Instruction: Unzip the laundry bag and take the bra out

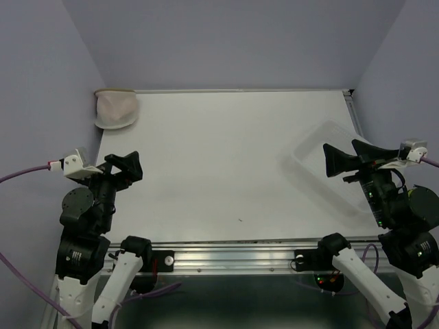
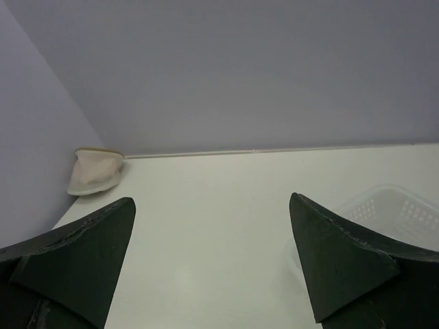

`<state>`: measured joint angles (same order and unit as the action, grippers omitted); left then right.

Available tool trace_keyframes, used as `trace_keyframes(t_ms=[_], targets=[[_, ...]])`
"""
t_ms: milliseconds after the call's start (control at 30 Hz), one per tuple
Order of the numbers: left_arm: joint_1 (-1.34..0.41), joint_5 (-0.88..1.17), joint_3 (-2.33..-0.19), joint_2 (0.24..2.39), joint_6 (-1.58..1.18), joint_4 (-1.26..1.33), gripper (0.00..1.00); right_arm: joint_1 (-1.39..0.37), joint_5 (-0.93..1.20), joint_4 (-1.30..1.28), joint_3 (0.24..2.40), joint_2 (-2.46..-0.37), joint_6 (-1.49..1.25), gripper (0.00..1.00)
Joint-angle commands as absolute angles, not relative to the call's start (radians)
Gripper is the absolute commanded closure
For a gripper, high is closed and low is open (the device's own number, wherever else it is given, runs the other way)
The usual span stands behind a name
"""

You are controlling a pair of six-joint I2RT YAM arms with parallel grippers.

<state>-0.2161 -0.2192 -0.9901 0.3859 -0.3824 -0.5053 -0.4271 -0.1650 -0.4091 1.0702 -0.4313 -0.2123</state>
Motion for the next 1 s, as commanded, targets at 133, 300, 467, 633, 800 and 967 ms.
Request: trace_keyframes(t_ms=[133,300,467,633,800,967], targets=[[-0.218,-0.212,-0.878,0.405,-0.458,-0.347,0.01,-0.434,-0.088,-0.356,1.040,-0.483,-0.232,0.00],[-0.218,-0.207,-0.848,0.504,-0.511,-0.230,0.01,-0.434,-0.026,-0.391,1.081,-0.552,-0.219,0.00],[-0.201,-0.242,-0.805,0.687,-0.636,0.070,0.01,-0.434,0.076,-0.413,1.062,-0.574,-0.235,0.00],[-0.062,-0.262,-0.822,0.915,-0.762,0.236,0.01,-0.434,0.173,-0.422,1.028,-0.574,-0.248,0.00],[0.073,-0.288,-0.886,1.181,-0.818,0.394,0.01,-0.434,0.204,-0.439,1.002,-0.574,-0.253,0.00],[0.178,-0.242,-1.125,1.497,-0.788,0.271,0.01,-0.434,0.184,-0.437,0.970,-0.561,-0.250,0.00]])
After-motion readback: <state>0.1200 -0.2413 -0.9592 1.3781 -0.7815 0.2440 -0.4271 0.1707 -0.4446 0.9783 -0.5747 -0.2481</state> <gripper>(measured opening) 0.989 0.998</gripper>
